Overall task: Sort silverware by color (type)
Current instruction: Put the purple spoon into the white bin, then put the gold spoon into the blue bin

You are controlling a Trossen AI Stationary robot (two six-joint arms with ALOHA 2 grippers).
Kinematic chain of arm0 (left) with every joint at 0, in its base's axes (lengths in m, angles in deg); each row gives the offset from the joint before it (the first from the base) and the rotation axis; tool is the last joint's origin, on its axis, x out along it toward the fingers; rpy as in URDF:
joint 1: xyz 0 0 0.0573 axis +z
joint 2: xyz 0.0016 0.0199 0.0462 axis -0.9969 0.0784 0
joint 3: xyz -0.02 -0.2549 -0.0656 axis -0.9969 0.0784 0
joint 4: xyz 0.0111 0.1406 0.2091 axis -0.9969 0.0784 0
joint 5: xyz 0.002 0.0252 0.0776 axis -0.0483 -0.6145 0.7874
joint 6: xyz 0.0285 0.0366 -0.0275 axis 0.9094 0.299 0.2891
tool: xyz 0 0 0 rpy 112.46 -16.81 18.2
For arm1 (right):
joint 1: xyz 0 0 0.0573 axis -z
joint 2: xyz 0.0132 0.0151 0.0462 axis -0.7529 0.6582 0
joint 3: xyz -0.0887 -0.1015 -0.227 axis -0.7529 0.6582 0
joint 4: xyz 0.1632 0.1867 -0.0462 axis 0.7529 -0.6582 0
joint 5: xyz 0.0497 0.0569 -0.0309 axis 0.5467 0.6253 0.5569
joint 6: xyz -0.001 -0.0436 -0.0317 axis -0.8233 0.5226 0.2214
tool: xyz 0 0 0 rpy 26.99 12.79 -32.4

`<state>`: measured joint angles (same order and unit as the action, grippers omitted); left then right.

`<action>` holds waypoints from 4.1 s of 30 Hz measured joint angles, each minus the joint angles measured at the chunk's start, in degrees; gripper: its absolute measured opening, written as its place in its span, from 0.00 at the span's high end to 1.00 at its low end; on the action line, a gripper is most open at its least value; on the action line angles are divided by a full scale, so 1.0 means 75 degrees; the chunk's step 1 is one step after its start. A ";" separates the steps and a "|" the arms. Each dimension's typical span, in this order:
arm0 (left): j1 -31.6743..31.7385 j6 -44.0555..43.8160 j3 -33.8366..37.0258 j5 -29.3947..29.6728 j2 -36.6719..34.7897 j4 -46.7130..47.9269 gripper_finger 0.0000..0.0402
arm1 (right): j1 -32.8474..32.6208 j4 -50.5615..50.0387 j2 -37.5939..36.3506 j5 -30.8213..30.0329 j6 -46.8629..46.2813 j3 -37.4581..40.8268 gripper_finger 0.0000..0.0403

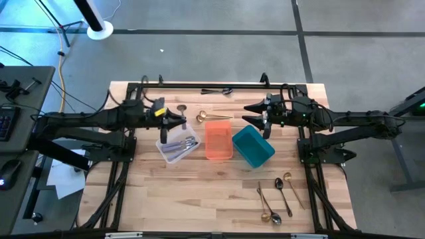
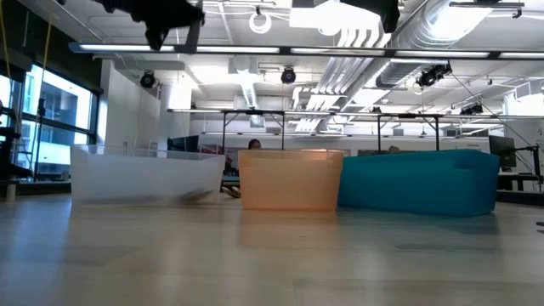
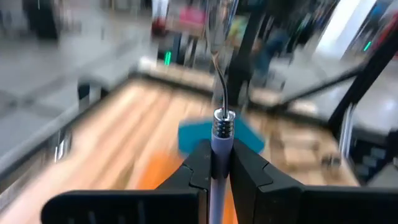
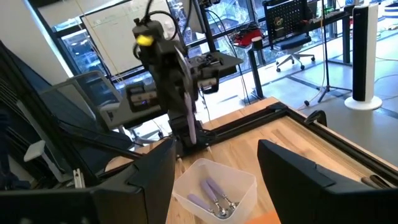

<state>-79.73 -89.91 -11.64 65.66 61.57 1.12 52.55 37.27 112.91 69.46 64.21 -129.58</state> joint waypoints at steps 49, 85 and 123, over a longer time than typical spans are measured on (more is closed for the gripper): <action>0.0117 -0.1041 -0.0456 -0.1150 0.5146 0.4590 0.95 | 0.0000 0.0127 0.0701 0.0003 -0.0201 -0.0006 0.47; 0.0126 -0.1105 -0.0431 -0.1471 0.5354 0.4593 0.62 | 0.0000 0.0183 0.0699 -0.0010 -0.0172 -0.0006 0.47; 0.0209 -0.0886 -0.1368 0.0586 0.0571 0.1608 0.61 | 0.0000 0.0172 0.0697 0.0003 -0.0310 -0.0006 0.47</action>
<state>-78.17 -96.55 -21.90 70.05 65.85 13.18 52.55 38.56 118.14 69.48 61.88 -129.62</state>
